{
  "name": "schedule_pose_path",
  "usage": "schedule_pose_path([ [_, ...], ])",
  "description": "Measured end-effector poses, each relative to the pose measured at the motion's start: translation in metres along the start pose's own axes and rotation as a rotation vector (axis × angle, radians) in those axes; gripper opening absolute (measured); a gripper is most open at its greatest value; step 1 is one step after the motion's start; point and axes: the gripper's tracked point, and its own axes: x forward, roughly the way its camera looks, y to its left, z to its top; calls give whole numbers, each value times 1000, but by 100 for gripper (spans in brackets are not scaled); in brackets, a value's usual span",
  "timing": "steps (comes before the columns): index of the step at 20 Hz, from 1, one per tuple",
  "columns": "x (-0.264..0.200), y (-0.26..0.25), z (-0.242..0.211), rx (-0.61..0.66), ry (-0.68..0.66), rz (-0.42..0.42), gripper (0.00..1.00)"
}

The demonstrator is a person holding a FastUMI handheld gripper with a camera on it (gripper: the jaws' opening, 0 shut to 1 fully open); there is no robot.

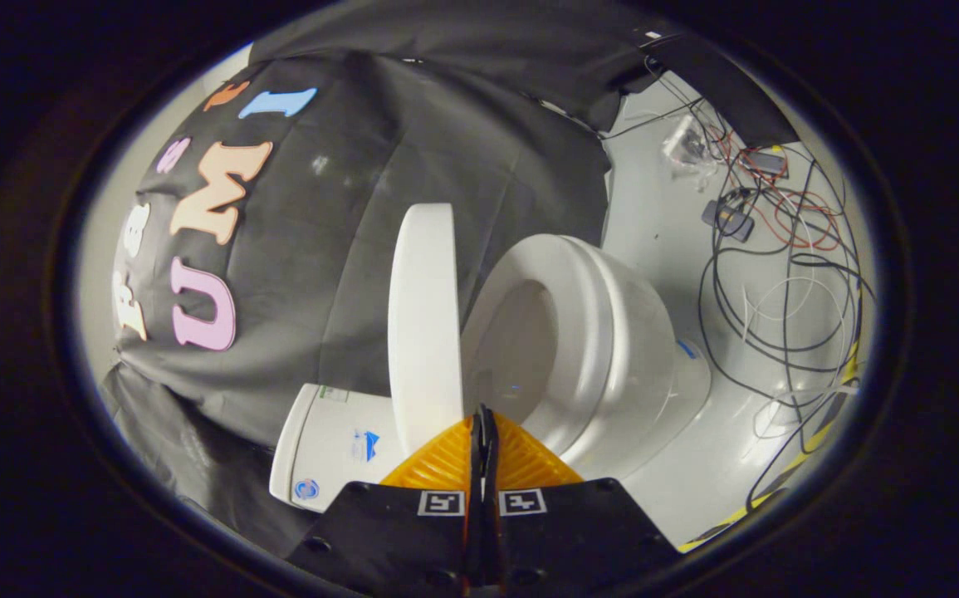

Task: Open the toilet lid.

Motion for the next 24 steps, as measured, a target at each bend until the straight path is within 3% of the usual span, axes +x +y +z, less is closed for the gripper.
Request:
schedule_pose_path([
  [6,-7,32,-1,-166,31,-35,1],
  [14,-13,71,-5,-265,-19,-109,1],
  [24,-16,110,-14,-394,-60,-139,1],
])
